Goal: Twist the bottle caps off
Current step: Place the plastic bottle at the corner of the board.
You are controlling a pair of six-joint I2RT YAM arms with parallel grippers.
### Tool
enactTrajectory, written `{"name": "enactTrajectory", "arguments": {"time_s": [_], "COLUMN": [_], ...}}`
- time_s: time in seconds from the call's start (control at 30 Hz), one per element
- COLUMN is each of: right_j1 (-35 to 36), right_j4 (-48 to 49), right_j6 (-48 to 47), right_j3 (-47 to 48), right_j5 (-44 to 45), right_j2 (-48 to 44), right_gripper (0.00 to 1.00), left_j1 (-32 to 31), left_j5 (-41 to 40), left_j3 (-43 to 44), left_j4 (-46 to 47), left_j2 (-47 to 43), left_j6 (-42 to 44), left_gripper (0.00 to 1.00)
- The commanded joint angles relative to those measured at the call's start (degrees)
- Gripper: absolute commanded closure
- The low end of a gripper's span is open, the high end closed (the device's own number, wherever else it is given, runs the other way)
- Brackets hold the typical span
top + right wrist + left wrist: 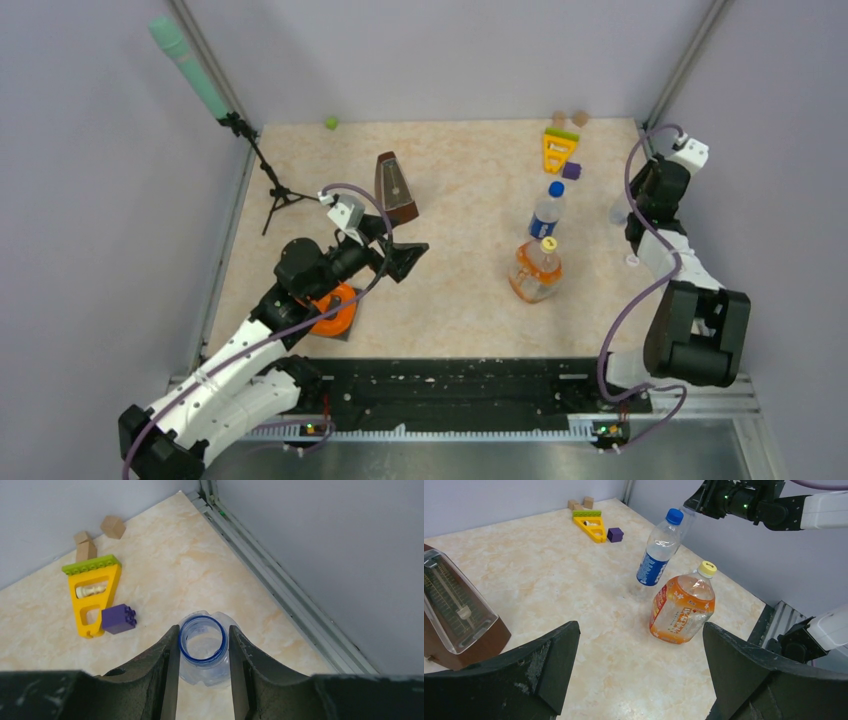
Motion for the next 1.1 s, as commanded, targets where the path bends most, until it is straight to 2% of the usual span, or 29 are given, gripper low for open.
{"name": "enactTrajectory", "arguments": {"time_s": [0.0,0.2,0.27,0.37,0.6,0.83,1.07], "right_j1": [-2.3,-3.0,-3.0,-2.9,-3.0,-2.9,-2.9], "right_j4": [7.3,4.9,5.3,1.8,-8.9,-8.9,-9.9], "right_j6": [0.5,0.4,-0.1,-0.8,-1.4,-1.5,-1.5], "right_j3": [1.7,2.8,2.2,4.1,11.9,11.7,12.5], "right_j5": [-5.9,-7.3,-7.7,-9.7,-12.1,-13.9,-15.2], "right_j2": [4.0,5.7,5.4,6.3,11.9,11.5,12.1], "right_gripper": [1.00,1.00,0.96,0.95,0.86,0.55,0.46], "left_j1": [-0.1,-0.1,-0.1,-0.1,0.0,-0.1,-0.1], "left_j5": [0.3,0.6,0.6,0.5,-0.5,-0.5,-1.2], "left_j3": [1.1,0.2,0.1,0.0,-0.2,-0.4,-0.7], "left_j4": [1.1,2.1,2.3,2.5,2.3,2.0,1.6], "left_j2": [-0.3,0.1,0.2,0.3,0.4,0.5,0.9], "left_j6": [-0.4,-1.1,-1.1,-0.9,-0.7,-0.5,-0.5], "left_gripper": [0.02,0.02,0.02,0.02,0.02,0.02,0.02]}}
